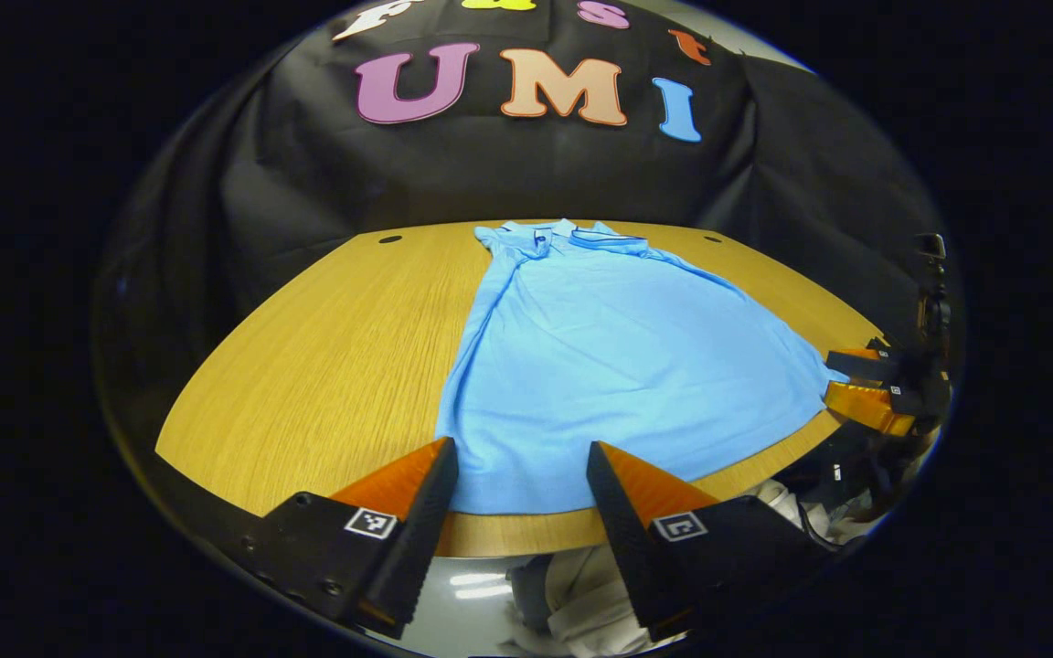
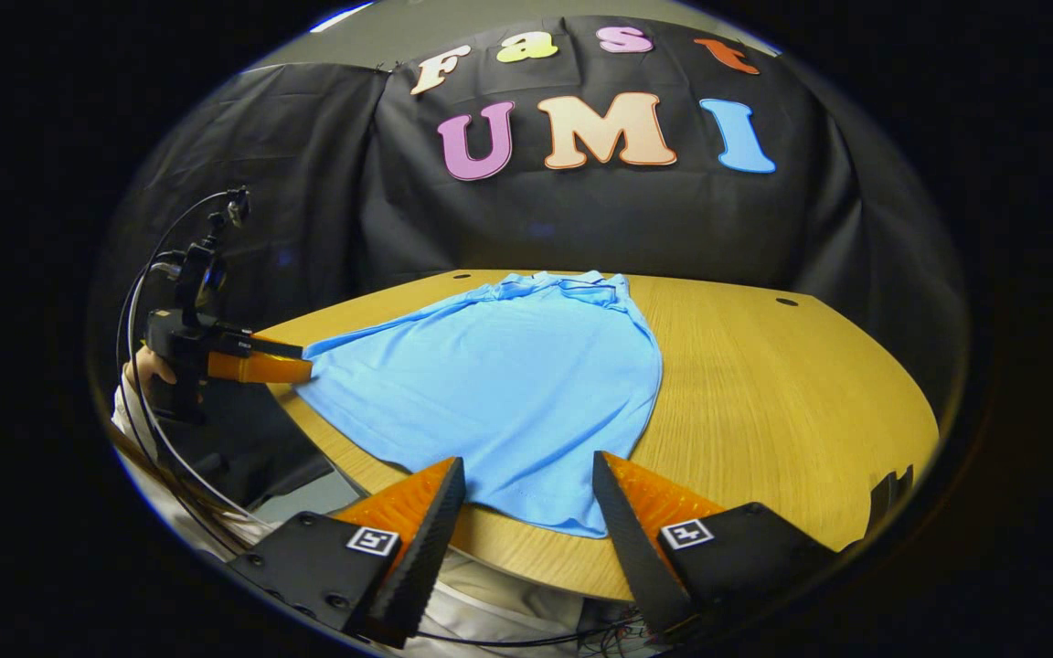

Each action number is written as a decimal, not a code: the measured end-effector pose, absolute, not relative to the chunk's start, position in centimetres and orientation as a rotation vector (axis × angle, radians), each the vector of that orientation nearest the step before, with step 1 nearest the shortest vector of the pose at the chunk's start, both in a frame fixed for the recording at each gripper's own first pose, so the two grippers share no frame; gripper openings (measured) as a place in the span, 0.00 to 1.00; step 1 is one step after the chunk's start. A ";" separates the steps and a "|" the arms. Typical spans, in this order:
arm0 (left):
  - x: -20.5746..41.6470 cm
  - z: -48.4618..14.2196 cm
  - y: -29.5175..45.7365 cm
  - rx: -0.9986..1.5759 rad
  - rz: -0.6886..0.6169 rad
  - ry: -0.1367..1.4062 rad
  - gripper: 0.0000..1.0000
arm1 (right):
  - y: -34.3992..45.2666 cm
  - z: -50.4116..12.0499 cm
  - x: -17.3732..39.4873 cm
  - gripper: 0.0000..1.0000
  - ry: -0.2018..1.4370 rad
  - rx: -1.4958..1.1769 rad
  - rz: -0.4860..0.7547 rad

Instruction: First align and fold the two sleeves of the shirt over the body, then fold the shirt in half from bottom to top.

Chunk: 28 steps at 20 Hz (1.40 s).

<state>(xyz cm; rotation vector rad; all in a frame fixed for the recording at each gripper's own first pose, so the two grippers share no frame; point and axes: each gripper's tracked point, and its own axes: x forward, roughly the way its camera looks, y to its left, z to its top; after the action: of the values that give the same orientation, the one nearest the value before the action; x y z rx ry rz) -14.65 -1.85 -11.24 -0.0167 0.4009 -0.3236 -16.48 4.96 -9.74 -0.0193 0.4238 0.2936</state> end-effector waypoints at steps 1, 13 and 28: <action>-14.7 -11.4 -2.4 -0.018 -0.340 0.394 0.72 | 5.2 -9.7 -16.5 0.85 0.421 -0.017 0.298; -14.2 -10.8 -3.6 -0.132 -0.385 0.331 0.00 | 6.9 -9.8 -16.6 0.03 0.430 0.025 0.338; -8.2 -0.5 -2.9 -0.168 -0.446 0.193 0.00 | 5.5 -1.6 -8.1 0.02 0.282 -0.069 0.276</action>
<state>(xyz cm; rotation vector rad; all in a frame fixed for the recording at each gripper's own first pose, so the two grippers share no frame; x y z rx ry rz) -8.24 -2.87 -0.47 -0.1679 0.1932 -0.4455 -8.12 5.46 -1.62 -0.0693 0.2820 0.2756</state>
